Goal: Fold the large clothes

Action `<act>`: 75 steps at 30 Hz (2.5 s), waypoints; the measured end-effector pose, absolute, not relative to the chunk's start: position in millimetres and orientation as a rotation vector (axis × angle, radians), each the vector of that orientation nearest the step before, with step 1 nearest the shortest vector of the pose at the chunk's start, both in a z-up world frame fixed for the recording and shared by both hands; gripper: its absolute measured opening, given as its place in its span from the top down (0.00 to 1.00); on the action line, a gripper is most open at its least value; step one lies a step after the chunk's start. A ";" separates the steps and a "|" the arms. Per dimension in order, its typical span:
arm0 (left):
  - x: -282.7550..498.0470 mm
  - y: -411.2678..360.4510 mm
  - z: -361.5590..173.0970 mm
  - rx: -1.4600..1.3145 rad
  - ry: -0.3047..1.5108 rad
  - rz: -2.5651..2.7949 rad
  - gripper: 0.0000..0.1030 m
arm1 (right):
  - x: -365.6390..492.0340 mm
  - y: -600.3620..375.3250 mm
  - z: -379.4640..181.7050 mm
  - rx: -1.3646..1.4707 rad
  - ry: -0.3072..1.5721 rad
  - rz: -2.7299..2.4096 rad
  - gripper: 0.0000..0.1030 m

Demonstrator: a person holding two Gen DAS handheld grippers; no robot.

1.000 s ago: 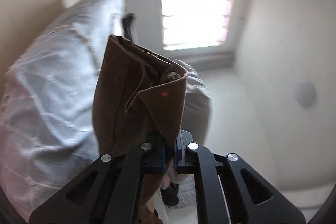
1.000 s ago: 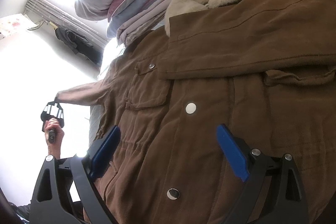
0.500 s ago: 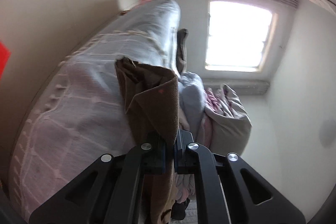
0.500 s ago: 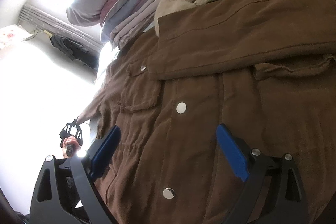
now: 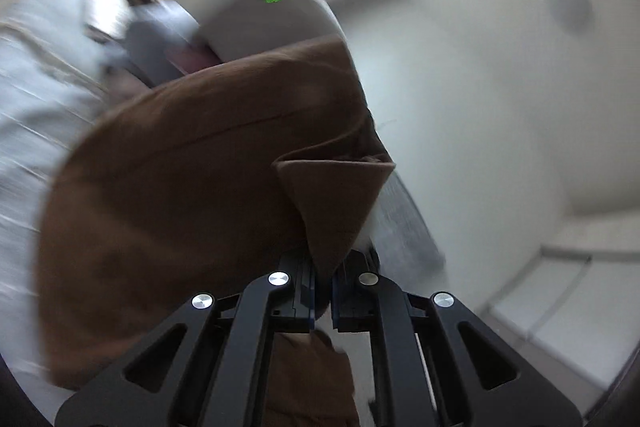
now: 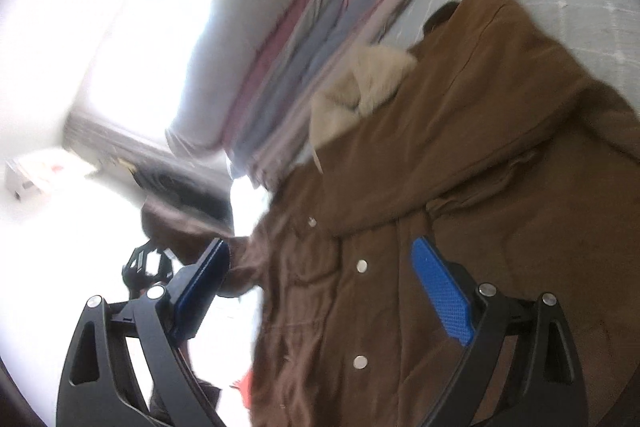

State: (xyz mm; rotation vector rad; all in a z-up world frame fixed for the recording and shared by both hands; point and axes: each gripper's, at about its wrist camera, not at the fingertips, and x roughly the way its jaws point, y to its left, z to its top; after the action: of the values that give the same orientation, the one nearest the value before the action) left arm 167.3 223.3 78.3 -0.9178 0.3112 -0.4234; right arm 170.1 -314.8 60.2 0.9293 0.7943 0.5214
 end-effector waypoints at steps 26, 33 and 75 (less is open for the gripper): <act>236.3 -129.2 9.8 -0.140 0.894 -0.592 0.39 | 162.3 -358.9 65.3 1.132 0.706 0.603 0.13; 284.1 -117.0 -83.4 -0.270 1.096 -0.485 0.37 | 167.2 -357.4 59.7 1.129 0.725 0.580 0.13; -10.0 140.3 -21.1 -0.420 1.018 -0.318 0.20 | 101.8 -387.7 60.2 0.545 1.028 0.435 0.11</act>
State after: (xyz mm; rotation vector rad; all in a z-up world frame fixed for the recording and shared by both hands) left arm -10.0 140.3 -21.1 -0.4200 1.0176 -0.3176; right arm 101.8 -387.7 60.2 0.5447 1.0277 0.4348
